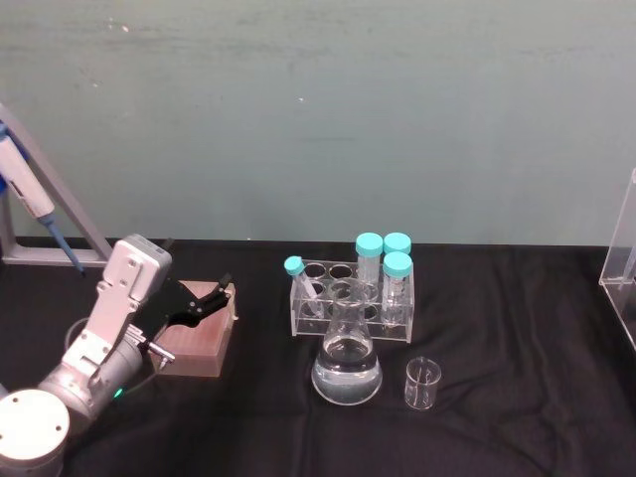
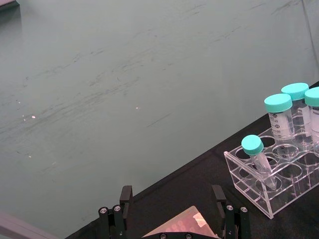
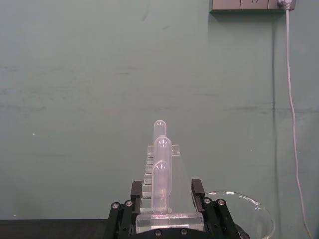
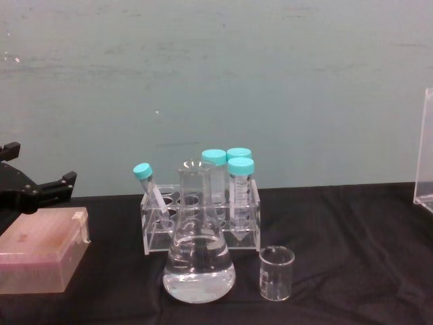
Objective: Place the experimental apparatus aside using one hand.
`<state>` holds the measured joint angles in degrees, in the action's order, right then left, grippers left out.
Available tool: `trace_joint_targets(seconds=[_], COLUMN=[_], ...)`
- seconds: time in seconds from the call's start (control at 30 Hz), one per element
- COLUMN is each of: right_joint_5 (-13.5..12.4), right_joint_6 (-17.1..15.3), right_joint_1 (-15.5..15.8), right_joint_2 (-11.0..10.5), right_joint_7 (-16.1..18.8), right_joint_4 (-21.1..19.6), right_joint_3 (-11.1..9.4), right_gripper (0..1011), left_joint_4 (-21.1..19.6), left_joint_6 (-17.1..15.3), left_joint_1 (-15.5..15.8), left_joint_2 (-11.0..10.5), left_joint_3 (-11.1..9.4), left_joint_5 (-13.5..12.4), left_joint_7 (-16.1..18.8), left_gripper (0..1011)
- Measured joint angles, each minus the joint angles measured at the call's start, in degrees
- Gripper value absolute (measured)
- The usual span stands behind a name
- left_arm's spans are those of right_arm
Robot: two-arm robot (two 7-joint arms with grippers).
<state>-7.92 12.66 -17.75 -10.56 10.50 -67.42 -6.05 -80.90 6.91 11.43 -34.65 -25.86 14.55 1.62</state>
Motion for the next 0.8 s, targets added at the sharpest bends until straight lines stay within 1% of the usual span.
trace_joint_targets(seconds=[0.8], right_joint_5=[-0.65], right_joint_6=[-0.83], right_joint_1=[0.08], right_joint_2=[-0.15], right_joint_7=[0.32], right_joint_4=[-0.01], right_joint_3=[0.03], right_gripper=[611], left_joint_4=[0.00], left_joint_6=[0.00], left_joint_1=[0.00], left_joint_2=[0.00], left_joint_3=[0.00], left_joint_5=[0.00], left_joint_7=[0.00], left_gripper=[1000])
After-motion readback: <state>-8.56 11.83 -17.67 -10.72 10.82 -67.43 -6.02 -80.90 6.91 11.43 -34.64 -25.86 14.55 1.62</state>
